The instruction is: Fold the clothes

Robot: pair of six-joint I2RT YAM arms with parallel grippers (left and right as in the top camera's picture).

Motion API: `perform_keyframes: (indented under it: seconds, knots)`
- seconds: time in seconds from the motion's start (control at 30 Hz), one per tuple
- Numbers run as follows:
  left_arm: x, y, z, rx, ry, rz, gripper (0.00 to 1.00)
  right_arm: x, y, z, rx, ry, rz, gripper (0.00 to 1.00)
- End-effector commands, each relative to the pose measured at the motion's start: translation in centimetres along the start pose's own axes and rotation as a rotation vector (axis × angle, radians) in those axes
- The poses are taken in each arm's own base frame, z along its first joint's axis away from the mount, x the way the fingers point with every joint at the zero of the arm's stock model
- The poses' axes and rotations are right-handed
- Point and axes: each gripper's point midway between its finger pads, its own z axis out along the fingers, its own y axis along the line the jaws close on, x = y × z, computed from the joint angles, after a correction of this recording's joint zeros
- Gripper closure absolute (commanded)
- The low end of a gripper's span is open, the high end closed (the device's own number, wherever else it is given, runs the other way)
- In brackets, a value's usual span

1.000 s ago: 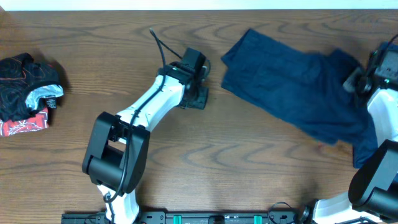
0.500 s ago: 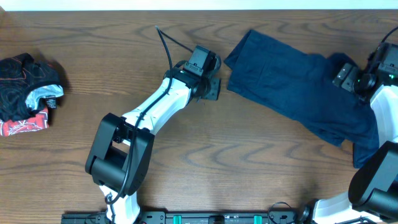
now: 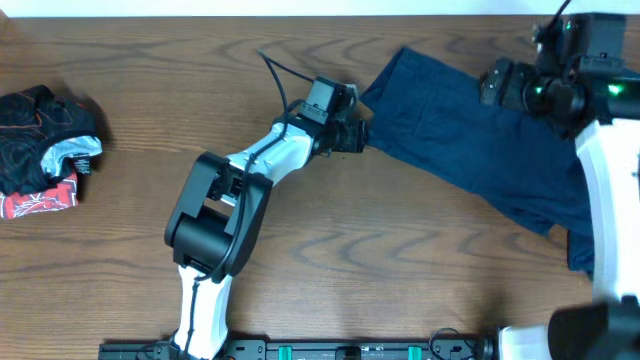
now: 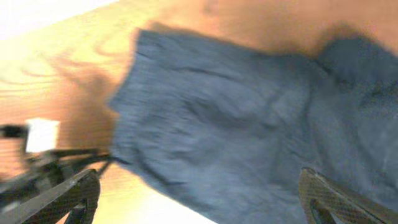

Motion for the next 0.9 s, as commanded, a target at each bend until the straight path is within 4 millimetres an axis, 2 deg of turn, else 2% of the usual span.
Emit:
perform_keyframes:
  seconds: [0.0, 0.13, 0.23, 0.33, 0.47, 0.53, 0.87]
  knots:
    - [0.2, 0.6, 0.8, 0.048, 0.020, -0.068, 0.43, -2.1, 1.9, -5.2, -0.037, -0.127, -0.045, 0.01]
    - [-1.5, 0.5, 0.6, 0.068, -0.044, -0.062, 0.41, -2.8, 2.7, -9.1, -0.057, -0.207, -0.048, 0.01]
    - [-3.4, 0.1, 0.3, 0.097, -0.115, -0.072, 0.36, -2.0, 3.2, -11.1, -0.080, -0.214, -0.033, 0.01]
    - [-5.4, -0.7, -0.1, 0.132, -0.195, -0.062, 0.34, -0.4, 4.4, -12.1, -0.151, -0.164, 0.007, 0.01]
    - [-6.8, -0.3, -0.3, 0.116, -0.262, -0.110, 0.33, 1.3, 6.2, -12.7, -0.263, -0.098, 0.012, 0.01]
    - [-7.0, -0.2, 0.2, 0.124, -0.270, -0.124, 0.32, 1.7, 6.2, -13.1, -0.267, -0.091, 0.013, 0.01]
    - [-4.6, 1.4, 5.9, 0.169, -0.152, -0.248, 0.32, 2.7, 6.3, -15.0, -0.269, -0.109, -0.011, 0.01]
